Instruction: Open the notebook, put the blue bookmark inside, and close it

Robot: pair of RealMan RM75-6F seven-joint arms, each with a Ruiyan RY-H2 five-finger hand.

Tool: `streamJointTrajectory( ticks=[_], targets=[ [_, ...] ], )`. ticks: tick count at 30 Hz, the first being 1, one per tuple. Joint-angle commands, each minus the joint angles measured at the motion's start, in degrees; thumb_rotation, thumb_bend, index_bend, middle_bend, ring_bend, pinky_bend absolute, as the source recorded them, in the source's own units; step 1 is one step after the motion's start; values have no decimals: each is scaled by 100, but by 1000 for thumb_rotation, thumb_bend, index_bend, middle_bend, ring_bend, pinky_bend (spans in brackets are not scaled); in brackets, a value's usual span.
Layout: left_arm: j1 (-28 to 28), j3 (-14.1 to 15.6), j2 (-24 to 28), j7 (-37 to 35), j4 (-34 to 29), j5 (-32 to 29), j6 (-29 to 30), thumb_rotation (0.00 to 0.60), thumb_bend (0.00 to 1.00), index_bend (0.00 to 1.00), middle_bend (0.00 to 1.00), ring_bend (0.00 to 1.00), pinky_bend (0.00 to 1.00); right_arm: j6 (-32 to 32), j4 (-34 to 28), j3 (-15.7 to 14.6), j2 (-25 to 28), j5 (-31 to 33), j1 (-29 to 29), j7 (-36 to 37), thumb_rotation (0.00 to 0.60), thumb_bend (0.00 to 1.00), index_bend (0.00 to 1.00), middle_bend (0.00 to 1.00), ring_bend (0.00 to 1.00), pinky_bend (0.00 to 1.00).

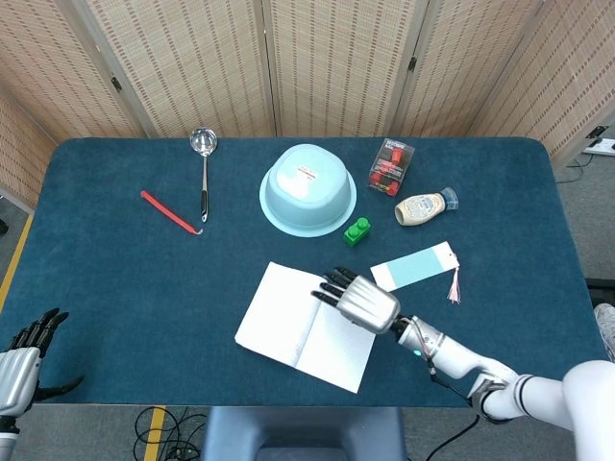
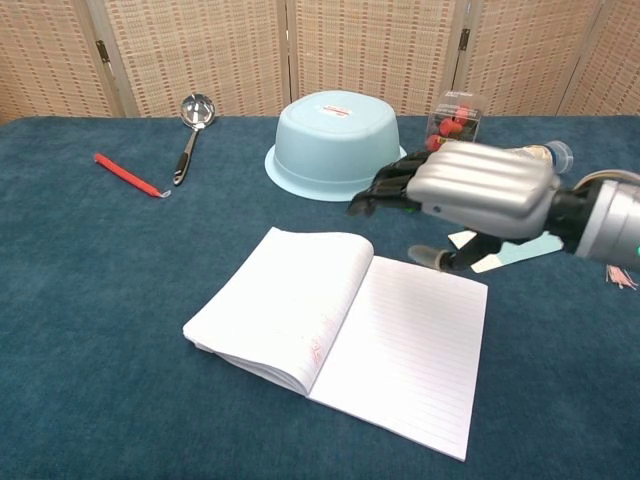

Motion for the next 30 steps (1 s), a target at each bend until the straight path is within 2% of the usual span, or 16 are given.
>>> streamJointTrajectory(
  ticks=[1,6,11,20,30],
  targets=[
    [-17,-5,-3,9,-10,13,-10,600,159,124,83,132,179,150,-311,45,430,301,-326,-239,600,304,204,264,186,228],
    [-53,-10,-20,37,-33,39,-35,600,159,124,83,132,179,107,-469,2,824,672,-681,-445,600,224,204,262,186,231],
    [-93,-8,-46,77,-63,68,-70,600,159,124,83,132,179,-227,-444,74,955,1185,-869,-543,600,173,204,239,186,231],
    [-95,8,-33,109,-108,63,-66,600,159,124,83,132,179,-1170,33,363,733,1972,-774,-676,600,173,204,158,145,231],
    [-81,30,-34,98,-91,23,-86,600,159,124,83,132,178,-1823,573,541,382,2288,-510,-1037,600,179,204,143,136,231]
  ],
)
